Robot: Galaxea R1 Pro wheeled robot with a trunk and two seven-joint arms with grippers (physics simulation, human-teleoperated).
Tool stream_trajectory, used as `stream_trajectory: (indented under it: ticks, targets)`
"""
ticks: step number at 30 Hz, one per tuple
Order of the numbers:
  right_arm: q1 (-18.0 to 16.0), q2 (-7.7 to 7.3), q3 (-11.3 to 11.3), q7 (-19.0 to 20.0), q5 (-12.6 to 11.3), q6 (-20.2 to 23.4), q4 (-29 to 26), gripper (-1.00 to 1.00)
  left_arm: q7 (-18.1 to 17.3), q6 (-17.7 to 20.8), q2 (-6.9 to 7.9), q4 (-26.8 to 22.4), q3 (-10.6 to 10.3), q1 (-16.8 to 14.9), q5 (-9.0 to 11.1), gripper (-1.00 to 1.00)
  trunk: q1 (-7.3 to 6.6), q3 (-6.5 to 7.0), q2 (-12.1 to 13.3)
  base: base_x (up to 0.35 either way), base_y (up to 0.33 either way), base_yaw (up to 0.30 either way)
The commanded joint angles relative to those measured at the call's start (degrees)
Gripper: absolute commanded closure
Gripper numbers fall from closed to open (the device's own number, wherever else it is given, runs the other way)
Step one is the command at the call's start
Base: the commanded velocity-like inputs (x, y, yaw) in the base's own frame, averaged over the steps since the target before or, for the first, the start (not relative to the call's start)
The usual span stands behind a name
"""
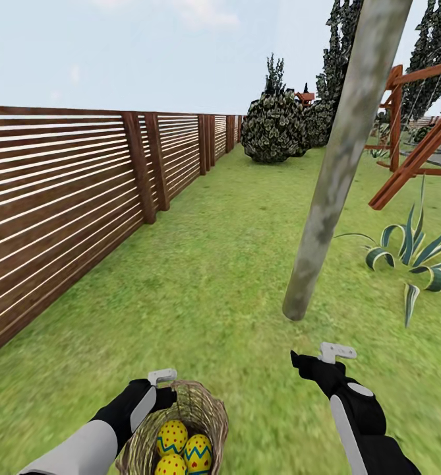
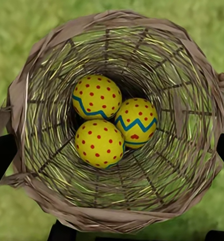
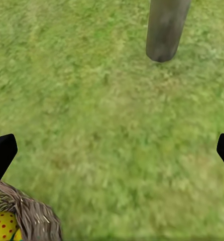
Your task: Take the three Easter eggs out of the wicker basket on the lawn in the garden, then place them on the lawn next to a single tree (choose any tree) so that all three eggs are next to the same tree and none are left in the basket.
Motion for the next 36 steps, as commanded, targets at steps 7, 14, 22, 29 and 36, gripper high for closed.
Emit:
stream_trajectory:
  ticks: [7, 14, 22, 29, 36]
  targets:
    - [0.0, 0.03, 0.0, -0.4, -0.6, 0.2, -0.1, -1.00, 0.5, 0.2, 0.04, -0.1, -0.4, 0.0, 0.6, -1.00, 1.54, -1.32, -2.9, 0.000, 0.000, 0.000]
    - [0.0, 0.03, 0.0, -0.4, -0.6, 0.2, 0.0, -1.00, 0.5, 0.2, 0.04, -0.1, -0.4, 0.0, 0.6, -1.00, 3.08, -2.58, -5.7, 0.000, 0.000, 0.000]
    - [0.0, 0.03, 0.0, -0.4, -0.6, 0.2, -0.1, -1.00, 0.5, 0.2, 0.04, -0.1, -0.4, 0.0, 0.6, -1.00, 4.84, -4.01, -8.9, 0.000, 0.000, 0.000]
    - [0.0, 0.09, 0.3, -0.4, -0.6, 0.2, -0.4, -1.00, 0.5, 0.2, 0.04, 0.0, -0.4, 0.0, 0.6, -1.00, 6.38, -5.27, -11.7, 0.000, 0.000, 0.000]
    - [0.4, 0.84, 0.2, -0.4, -0.7, 1.5, -0.4, -1.00, 0.5, 0.2, 0.04, -0.1, -0.4, 0.0, 0.6, -1.00, 7.91, -6.53, -14.5, 0.000, 0.000, 0.000]
